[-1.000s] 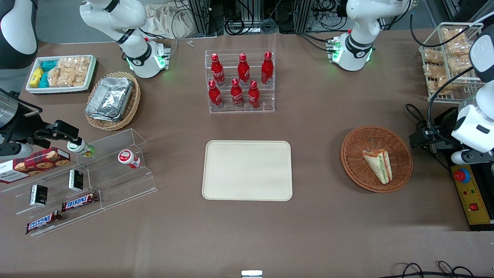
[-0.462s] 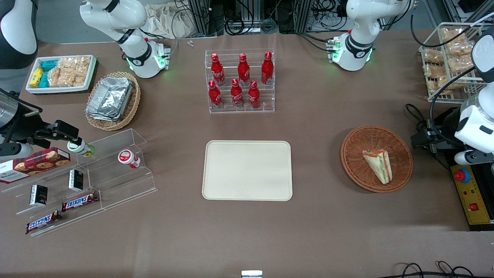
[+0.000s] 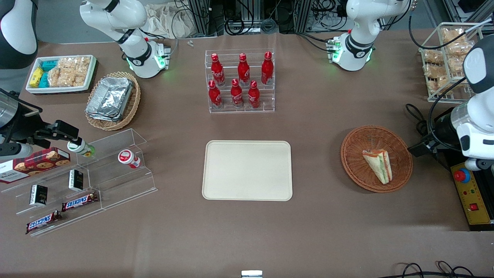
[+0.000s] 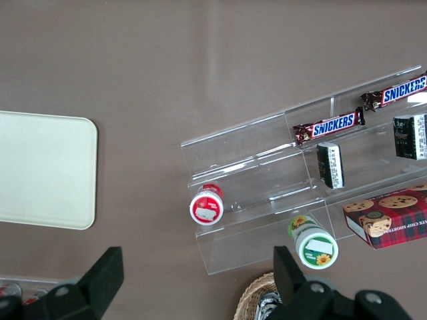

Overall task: Place sandwich from basket to tray
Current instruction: 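Move the left gripper down over the wrapped sandwich in the basket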

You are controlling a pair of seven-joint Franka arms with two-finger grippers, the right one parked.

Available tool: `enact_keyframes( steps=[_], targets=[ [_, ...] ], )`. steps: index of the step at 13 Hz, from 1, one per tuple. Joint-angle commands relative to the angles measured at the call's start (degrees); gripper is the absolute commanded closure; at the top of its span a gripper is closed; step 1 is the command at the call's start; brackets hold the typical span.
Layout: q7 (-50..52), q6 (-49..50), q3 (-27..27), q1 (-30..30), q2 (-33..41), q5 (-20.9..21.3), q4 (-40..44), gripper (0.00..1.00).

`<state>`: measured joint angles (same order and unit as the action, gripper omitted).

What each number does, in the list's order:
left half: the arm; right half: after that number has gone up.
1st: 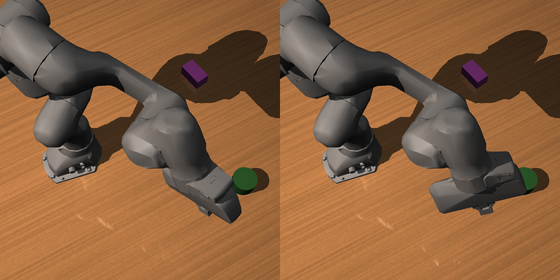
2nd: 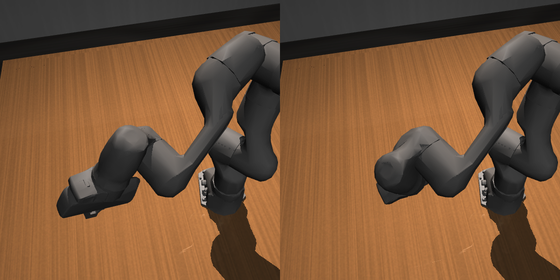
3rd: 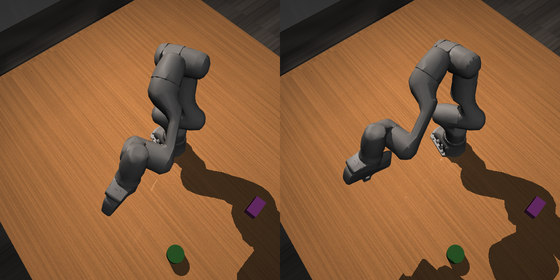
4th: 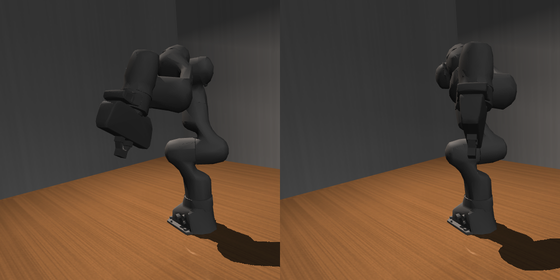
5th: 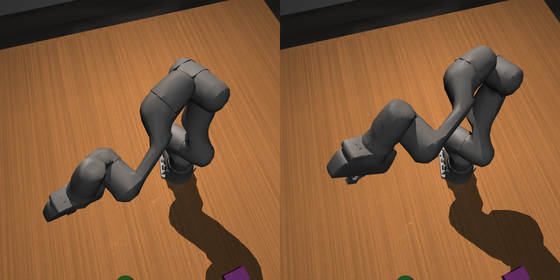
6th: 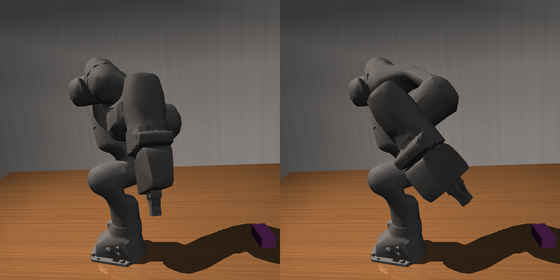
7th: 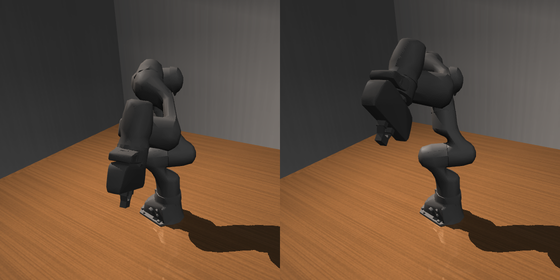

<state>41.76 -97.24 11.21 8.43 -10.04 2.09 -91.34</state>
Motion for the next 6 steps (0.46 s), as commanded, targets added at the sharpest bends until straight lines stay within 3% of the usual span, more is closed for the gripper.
enact_keyframes(
  steps=[1,4,6],
  targets=[
    [2.4,-4.9,0.0,0.1,0.3,0.4,-5.7,0.00],
    [2.4,-21.6,-0.1,0.0,0.5,0.4,-19.6,0.00],
    [2.7,-24.8,-0.1,0.0,-1.5,0.4,-21.2,0.00]
  ],
)
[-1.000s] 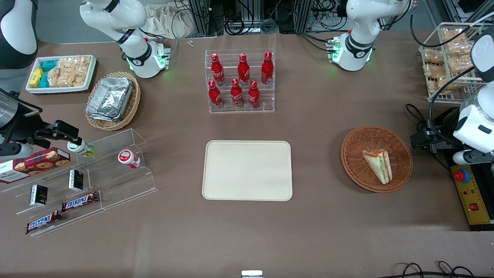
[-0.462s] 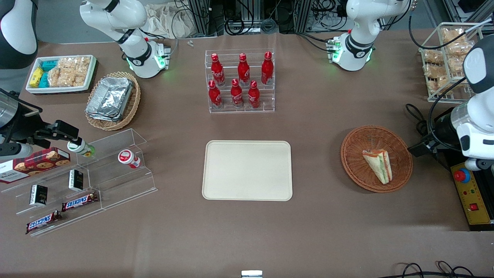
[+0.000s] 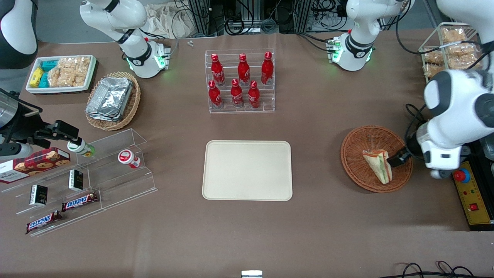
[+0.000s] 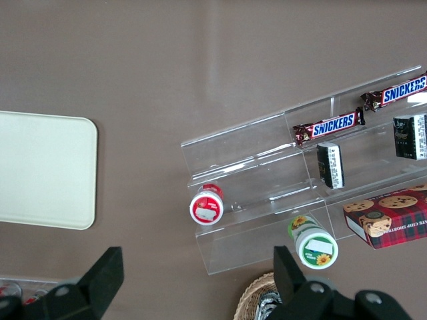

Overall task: Place sandwich from basket to tray
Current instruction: 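Move the left gripper down over the wrapped sandwich in the basket, then close the left gripper on the wrapped sandwich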

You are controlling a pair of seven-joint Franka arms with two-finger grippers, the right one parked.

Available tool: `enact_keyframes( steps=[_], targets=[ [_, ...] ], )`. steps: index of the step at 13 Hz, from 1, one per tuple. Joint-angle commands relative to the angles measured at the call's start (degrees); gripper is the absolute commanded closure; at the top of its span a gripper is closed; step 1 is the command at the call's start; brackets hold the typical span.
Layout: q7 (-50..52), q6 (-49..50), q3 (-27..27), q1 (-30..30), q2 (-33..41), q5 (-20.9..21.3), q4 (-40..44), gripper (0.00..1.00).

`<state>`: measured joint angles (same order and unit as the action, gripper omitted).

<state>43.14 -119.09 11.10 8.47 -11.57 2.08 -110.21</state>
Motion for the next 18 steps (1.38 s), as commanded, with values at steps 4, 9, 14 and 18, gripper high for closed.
enact_keyframes(
  steps=[4,9,14,18],
  targets=[
    [1.0,-10.4,0.0,0.1,-3.4,0.6,-5.6,0.00],
    [0.0,-11.7,-0.1,0.1,-5.5,0.7,-7.2,0.00],
    [0.0,-11.7,-0.2,0.1,-6.4,0.7,-7.5,0.00],
    [0.0,-13.4,-0.3,0.5,-8.4,2.0,-7.6,0.00]
  ],
)
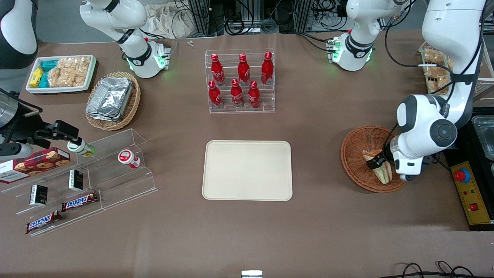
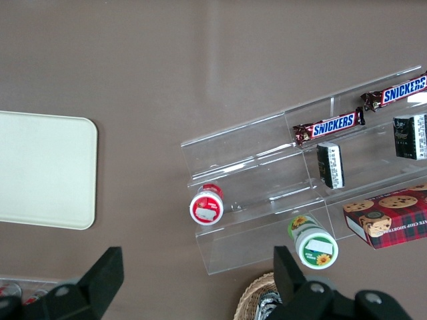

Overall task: Place sandwich from basket to tray
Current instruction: 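Close the left gripper on the wrapped sandwich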

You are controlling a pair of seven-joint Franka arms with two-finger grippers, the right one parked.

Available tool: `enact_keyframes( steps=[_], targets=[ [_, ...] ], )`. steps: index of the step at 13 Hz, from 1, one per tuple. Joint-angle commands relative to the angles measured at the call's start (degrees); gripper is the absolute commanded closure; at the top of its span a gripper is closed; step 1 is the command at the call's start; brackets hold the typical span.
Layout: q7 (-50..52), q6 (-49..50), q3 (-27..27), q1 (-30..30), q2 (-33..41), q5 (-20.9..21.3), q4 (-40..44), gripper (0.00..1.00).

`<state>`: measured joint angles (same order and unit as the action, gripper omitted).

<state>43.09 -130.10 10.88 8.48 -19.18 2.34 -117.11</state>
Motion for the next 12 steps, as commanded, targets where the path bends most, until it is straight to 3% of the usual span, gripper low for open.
enact_keyframes(
  steps=[1,5,9,12],
  targets=[
    [0.1,-3.0,-0.1,0.5,-1.9,2.7,-0.6,0.00],
    [0.0,-4.8,-0.3,0.6,-2.9,3.8,-0.3,0.01],
    [-0.8,-4.5,-0.3,0.4,-2.6,4.2,-0.3,0.61],
    [-1.2,-3.7,-0.3,0.3,-2.4,4.3,0.1,0.78]
  ],
)
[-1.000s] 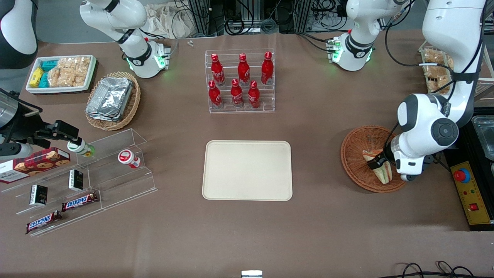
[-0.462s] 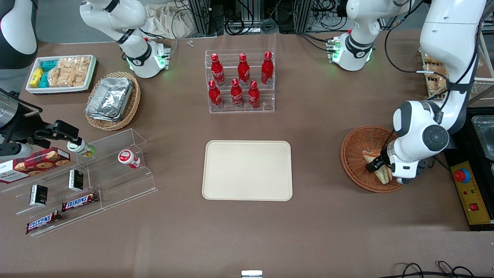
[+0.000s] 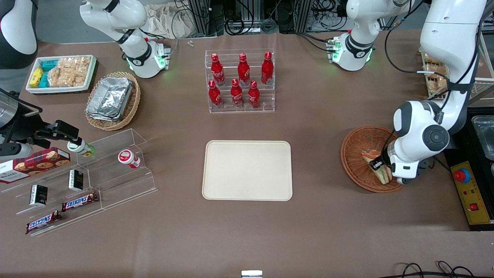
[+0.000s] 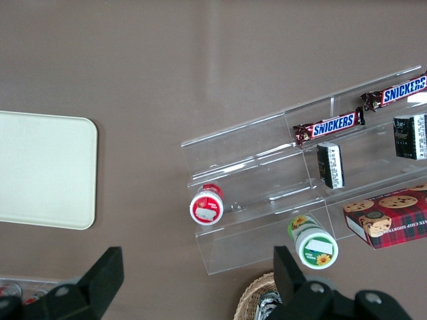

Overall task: Place sandwich from basket to tray
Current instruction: 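Close the left gripper on the wrapped sandwich, then lift the sandwich up out of the basket with the left gripper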

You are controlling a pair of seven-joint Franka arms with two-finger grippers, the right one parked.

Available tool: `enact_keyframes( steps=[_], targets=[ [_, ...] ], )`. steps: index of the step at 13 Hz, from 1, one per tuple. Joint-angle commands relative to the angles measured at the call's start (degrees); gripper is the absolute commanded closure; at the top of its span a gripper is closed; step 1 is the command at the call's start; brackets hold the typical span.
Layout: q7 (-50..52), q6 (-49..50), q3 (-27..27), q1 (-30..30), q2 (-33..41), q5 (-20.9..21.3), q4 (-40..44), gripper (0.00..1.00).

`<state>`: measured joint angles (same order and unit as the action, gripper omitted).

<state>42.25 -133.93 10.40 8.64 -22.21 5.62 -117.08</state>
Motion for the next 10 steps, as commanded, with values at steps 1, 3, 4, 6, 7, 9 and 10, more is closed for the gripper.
enact_keyframes(
  steps=[1,3,4,6,7,9,10],
  targets=[
    [-0.2,1.9,0.2,0.2,0.4,1.0,1.5,0.79],
    [-0.6,9.8,0.2,0.2,0.6,1.0,7.1,0.78],
    [-0.9,14.6,0.3,0.0,0.6,1.0,10.8,0.78],
    [-4.1,20.4,0.6,-0.5,0.3,0.9,17.1,0.78],
    [-5.2,21.7,0.7,-0.9,0.1,0.9,19.8,0.78],
    [-6.4,24.9,0.8,-2.8,0.1,0.6,24.2,0.78],
    [-6.5,27.2,0.8,-4.8,-0.1,0.6,26.9,0.78]
  ],
)
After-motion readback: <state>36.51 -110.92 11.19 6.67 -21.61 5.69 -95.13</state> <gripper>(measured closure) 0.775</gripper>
